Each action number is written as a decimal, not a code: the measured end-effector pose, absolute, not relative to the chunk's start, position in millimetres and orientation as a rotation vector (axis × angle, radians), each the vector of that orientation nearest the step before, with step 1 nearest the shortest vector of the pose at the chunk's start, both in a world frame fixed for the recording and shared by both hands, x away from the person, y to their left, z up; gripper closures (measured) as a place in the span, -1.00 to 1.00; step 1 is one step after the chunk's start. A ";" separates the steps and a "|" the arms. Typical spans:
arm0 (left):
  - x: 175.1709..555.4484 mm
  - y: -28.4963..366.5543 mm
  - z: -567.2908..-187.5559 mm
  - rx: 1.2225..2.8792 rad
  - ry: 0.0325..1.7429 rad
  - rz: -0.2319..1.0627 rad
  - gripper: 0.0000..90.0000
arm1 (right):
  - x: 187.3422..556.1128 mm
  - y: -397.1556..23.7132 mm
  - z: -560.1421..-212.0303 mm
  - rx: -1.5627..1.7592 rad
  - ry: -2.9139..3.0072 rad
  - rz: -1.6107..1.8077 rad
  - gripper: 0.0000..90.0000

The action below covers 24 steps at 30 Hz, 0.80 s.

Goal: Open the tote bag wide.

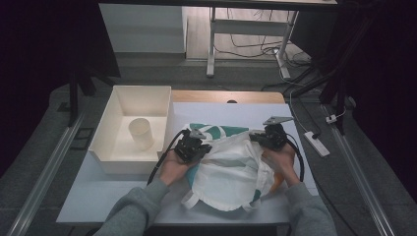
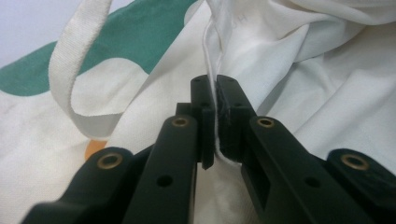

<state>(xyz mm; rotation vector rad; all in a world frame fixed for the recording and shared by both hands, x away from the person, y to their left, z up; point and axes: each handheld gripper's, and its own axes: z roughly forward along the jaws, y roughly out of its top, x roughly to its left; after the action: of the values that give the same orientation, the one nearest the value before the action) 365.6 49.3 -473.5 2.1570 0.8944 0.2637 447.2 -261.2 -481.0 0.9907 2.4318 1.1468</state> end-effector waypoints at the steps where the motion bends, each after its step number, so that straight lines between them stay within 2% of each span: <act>1: 365.6 49.0 -473.7 2.158 0.895 0.268 0.89 | 447.4 -261.2 -481.3 0.996 2.434 1.150 0.93; 3: 365.3 48.6 -473.7 2.159 0.892 0.271 0.89 | 446.6 -261.0 -480.2 1.019 2.425 1.162 0.83; 6: 365.3 48.9 -473.7 2.161 0.888 0.269 0.89 | 440.6 -259.4 -468.9 1.026 2.374 1.185 0.38; 10: 365.0 49.2 -473.6 2.162 0.881 0.264 0.88 | 420.0 -257.2 -440.8 0.972 2.336 1.285 0.15; 15: 365.9 48.6 -475.4 2.158 0.881 0.247 0.86 | 384.1 -243.4 -417.9 0.834 2.407 1.365 0.03; 24: 366.6 48.6 -475.5 2.150 0.876 0.234 0.86 | 328.9 -195.8 -413.3 0.725 2.587 1.397 0.01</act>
<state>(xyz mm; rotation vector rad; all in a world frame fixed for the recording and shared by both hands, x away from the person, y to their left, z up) 366.6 48.6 -475.5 2.1503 0.8756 0.2340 328.9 -195.8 -413.3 0.7255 2.5874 1.3974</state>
